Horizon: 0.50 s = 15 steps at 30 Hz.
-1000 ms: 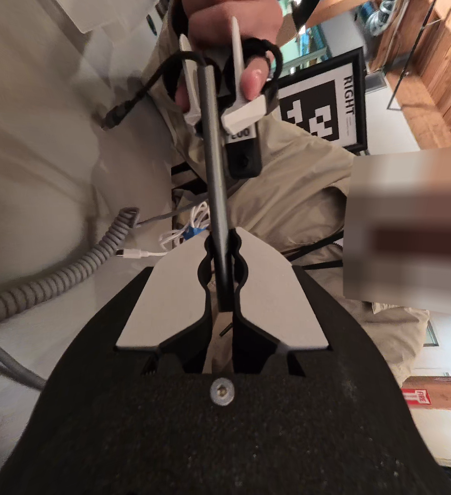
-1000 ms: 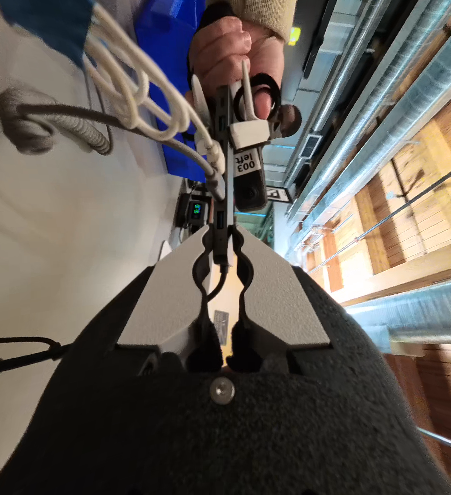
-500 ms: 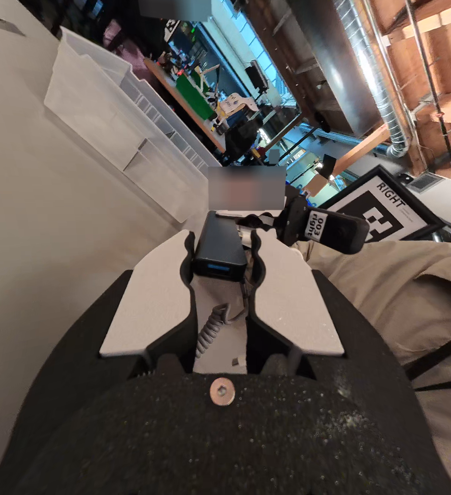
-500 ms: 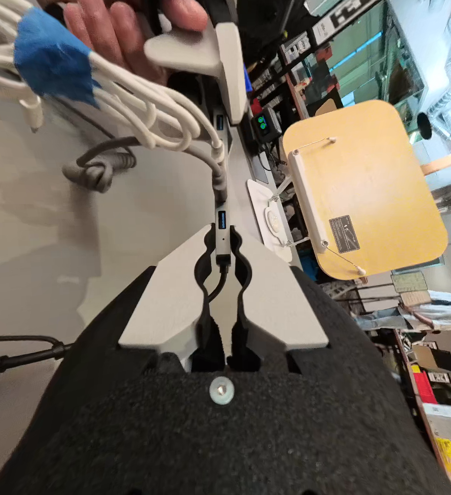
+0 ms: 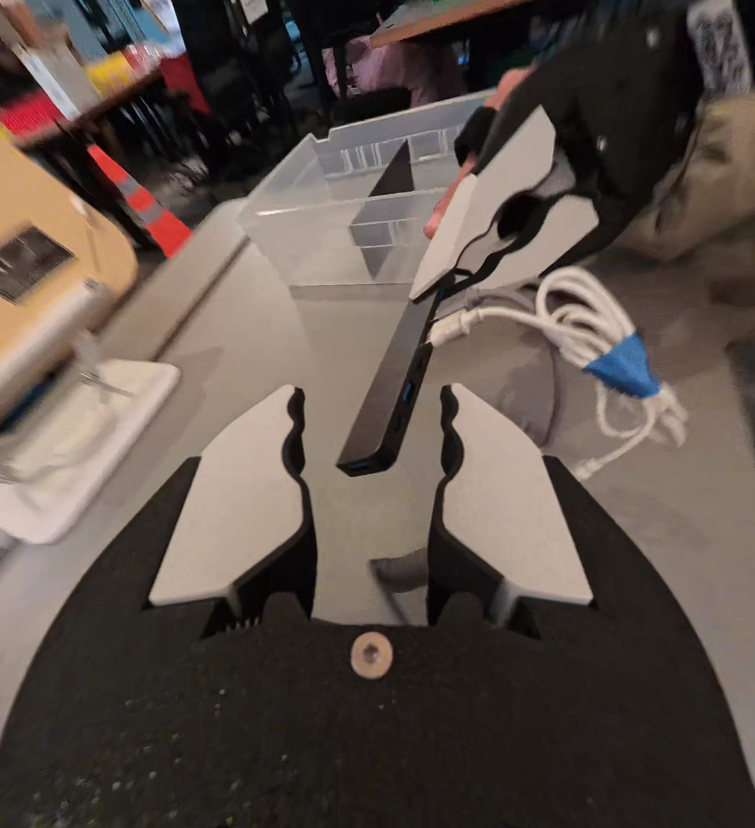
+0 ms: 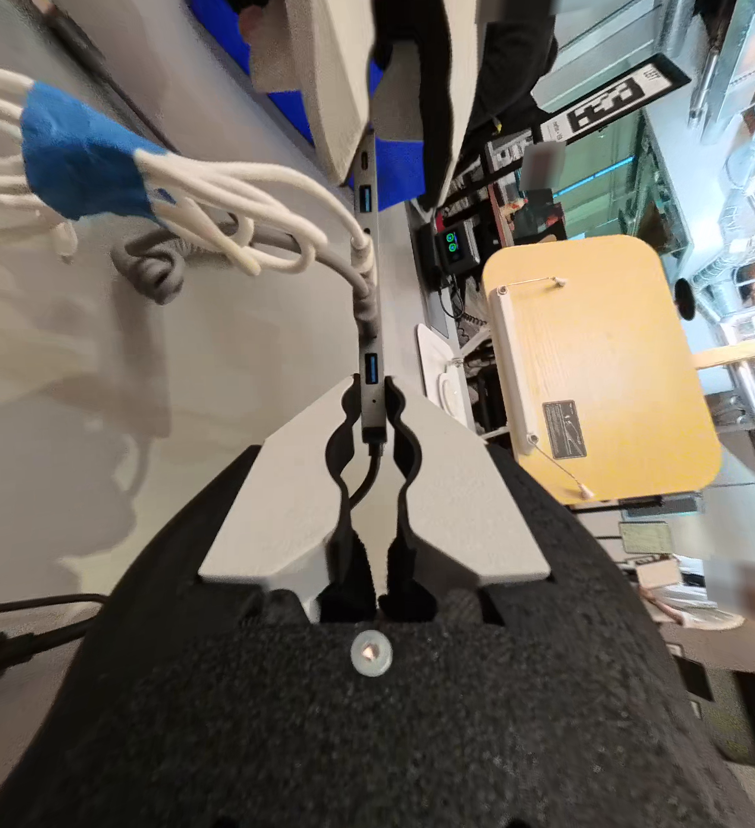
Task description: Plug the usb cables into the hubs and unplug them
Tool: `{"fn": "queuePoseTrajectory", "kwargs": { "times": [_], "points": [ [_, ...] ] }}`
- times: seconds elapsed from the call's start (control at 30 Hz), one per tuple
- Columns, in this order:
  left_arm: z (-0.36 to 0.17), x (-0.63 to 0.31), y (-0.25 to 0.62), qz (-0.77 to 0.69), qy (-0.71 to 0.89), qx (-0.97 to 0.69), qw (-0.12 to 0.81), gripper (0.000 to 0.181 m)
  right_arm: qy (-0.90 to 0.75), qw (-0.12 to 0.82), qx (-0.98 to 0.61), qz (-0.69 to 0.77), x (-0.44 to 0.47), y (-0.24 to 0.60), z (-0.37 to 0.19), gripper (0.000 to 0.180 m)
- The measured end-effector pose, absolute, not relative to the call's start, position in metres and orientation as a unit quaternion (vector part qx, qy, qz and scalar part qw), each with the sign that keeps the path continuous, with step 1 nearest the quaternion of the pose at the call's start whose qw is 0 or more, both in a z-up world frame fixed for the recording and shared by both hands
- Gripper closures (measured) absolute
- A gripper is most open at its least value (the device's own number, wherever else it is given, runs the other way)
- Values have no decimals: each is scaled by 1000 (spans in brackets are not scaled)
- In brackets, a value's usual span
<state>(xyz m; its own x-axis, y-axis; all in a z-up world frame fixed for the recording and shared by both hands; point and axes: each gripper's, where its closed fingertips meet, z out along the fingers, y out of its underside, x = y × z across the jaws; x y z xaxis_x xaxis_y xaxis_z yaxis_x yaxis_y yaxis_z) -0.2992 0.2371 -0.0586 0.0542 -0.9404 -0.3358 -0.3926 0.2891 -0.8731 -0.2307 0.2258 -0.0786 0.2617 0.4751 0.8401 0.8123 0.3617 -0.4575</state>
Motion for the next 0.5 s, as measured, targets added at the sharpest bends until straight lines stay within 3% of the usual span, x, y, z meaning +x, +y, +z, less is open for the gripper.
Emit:
{"fn": "queuePoseTrajectory", "kwargs": {
  "times": [0.2, 0.37, 0.5],
  "points": [
    [-52, -300, 222, -77, 740, -339, 575, 144, -588, 590, -550, -60, -239, 212, -73, 170],
    [-37, -296, 197, -164, 751, -310, 559, 145, -576, 598, -555, 47, -246, 193, -60, 170],
    [-26, -286, 179, -218, 750, -294, 551, 155, -569, 604, -550, 94, -251, 184, -48, 170]
  ]
}}
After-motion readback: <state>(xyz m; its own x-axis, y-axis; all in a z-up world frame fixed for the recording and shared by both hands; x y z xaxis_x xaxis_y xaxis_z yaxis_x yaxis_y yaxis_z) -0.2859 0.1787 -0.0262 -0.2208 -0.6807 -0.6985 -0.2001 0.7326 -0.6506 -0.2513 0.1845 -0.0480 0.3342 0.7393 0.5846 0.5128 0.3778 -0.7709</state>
